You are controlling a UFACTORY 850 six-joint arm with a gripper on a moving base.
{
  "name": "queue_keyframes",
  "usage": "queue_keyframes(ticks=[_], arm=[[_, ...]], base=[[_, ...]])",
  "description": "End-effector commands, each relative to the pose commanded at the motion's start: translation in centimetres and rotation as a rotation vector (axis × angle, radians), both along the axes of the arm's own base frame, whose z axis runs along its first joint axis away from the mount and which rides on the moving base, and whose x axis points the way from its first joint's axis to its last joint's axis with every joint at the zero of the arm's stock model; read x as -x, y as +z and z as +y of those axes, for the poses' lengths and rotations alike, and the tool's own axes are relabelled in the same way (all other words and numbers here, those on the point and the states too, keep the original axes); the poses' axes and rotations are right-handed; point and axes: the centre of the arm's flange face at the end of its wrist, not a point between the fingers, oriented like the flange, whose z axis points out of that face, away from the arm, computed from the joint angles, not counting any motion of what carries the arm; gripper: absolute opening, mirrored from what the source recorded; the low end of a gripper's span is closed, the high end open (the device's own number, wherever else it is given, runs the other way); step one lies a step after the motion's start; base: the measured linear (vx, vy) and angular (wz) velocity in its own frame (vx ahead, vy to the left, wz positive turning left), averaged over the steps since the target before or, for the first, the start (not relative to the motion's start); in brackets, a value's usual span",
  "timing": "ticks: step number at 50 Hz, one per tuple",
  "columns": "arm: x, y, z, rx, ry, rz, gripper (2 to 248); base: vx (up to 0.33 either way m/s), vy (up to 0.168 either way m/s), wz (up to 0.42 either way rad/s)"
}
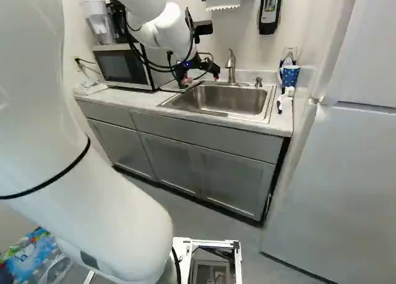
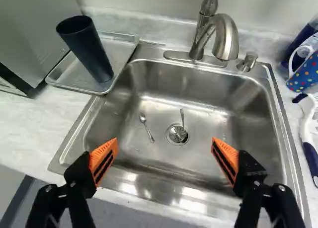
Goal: Rinse the cup and place it in the tray
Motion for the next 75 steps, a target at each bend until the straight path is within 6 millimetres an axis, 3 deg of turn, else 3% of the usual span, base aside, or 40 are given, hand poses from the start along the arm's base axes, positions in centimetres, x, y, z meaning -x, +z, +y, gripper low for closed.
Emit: queue_keyframes(ticks=[75], arm=[[0.0, 0.0, 0.0, 0.0, 0.0, 0.0, 247]], base=[[-0.108, 0.087, -0.227]])
